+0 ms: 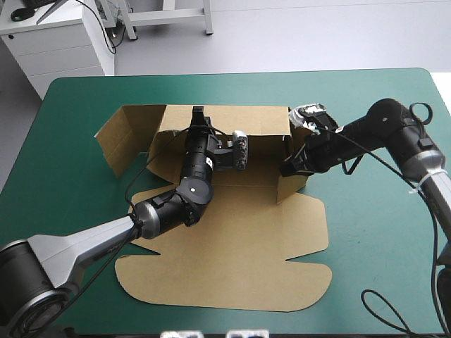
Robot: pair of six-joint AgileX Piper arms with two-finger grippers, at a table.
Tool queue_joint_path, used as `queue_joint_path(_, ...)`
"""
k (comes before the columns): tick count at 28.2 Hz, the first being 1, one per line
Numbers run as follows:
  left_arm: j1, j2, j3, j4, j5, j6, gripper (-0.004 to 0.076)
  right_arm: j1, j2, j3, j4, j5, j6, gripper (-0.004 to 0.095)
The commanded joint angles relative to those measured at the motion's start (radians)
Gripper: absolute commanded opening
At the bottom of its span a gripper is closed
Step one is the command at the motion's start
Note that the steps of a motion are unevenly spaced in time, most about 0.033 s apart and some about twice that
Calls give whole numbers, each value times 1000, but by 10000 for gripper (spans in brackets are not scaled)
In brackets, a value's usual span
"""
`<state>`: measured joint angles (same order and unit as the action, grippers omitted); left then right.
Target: Fold the box
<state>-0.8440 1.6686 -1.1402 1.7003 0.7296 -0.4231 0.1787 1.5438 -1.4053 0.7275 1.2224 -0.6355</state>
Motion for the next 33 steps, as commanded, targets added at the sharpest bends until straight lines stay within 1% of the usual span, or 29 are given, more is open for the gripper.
queue_joint_path(1,-6,-46,-24,126,24,-12,-8,-17,-62,-116,47,23,22,-18)
queue_joint_path(2,-6,-46,-24,126,22,-12,-8,-25,-62,-172,13,16,58,-18)
queue_joint_path(6,-6,-46,-24,126,21,-12,-8,-34,-60,-254,-85,-45,115,-17)
queue_joint_path(9,-6,-46,-24,126,17,-12,-8,-41,-60,-300,-171,-145,165,-17)
queue_joint_path(10,-6,-46,-24,126,15,-12,-8,-45,-56,-321,-240,-219,194,-18)
queue_joint_path(13,-6,-46,-24,124,13,-12,-8,-57,-41,-340,-325,-290,247,-17)
queue_joint_path(16,-6,-46,-24,122,10,-12,-8,-69,-7,-346,-359,-329,268,-18)
queue_joint_path(25,-6,-46,-24,124,12,-12,-8,-78,143,-346,-369,-328,288,-18)
queue_joint_path(33,-6,-46,-24,120,14,-12,-8,-78,186,-344,-367,-239,298,-18)
